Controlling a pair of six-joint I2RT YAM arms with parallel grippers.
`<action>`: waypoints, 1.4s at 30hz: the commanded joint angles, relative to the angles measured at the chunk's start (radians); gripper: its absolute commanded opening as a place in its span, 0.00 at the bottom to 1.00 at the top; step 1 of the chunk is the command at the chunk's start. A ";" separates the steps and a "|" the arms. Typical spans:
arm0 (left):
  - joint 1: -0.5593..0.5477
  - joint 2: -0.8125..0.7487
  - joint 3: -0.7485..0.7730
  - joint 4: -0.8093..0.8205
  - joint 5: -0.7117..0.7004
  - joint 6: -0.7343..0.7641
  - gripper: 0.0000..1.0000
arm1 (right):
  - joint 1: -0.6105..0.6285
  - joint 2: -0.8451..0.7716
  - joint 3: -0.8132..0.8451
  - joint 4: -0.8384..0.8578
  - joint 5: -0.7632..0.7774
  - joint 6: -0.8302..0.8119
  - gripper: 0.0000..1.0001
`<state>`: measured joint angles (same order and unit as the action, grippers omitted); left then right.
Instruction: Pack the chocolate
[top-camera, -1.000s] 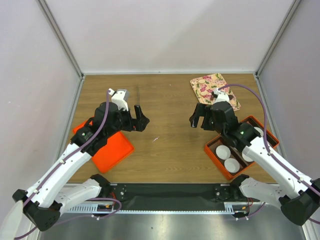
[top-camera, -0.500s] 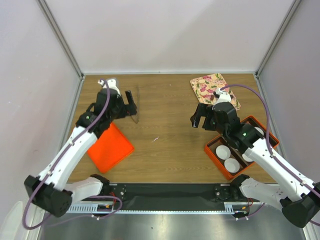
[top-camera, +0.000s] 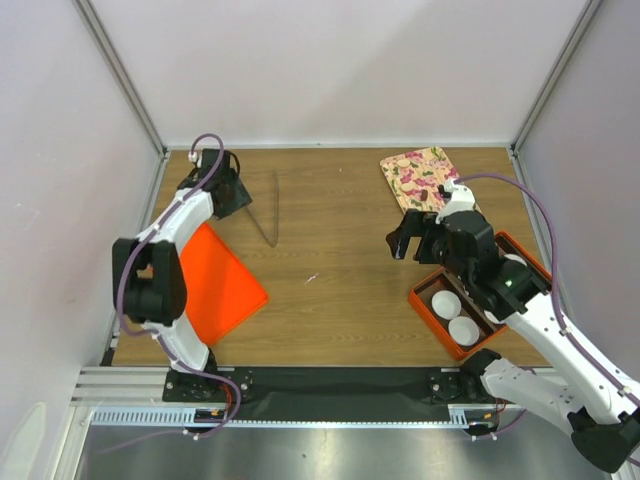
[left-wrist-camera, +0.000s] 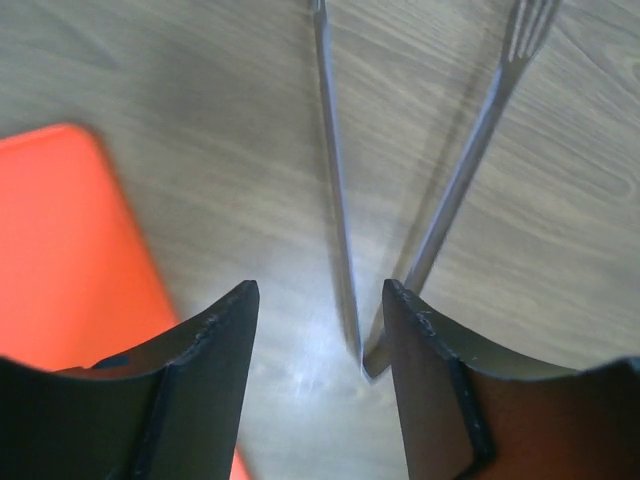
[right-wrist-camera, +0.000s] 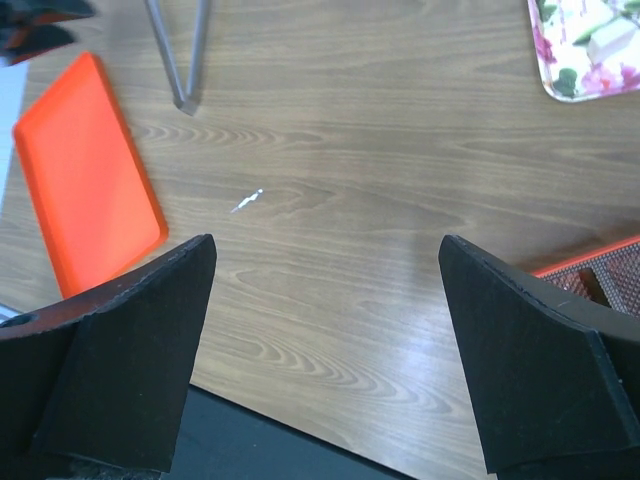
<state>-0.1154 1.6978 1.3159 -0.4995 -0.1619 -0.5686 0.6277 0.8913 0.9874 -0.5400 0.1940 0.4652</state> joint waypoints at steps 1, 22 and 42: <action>0.006 0.072 0.101 0.067 0.047 -0.027 0.58 | -0.003 -0.040 -0.013 0.055 -0.024 -0.028 1.00; -0.021 0.356 0.186 0.027 0.021 -0.063 0.18 | -0.010 -0.034 -0.035 0.064 0.032 -0.114 1.00; -0.441 0.086 -0.190 0.199 0.180 -0.388 0.00 | -0.011 -0.186 -0.133 -0.041 -0.050 -0.073 1.00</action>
<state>-0.5346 1.8290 1.1378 -0.3492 -0.0177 -0.8467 0.6193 0.7284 0.8700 -0.5697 0.1661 0.3851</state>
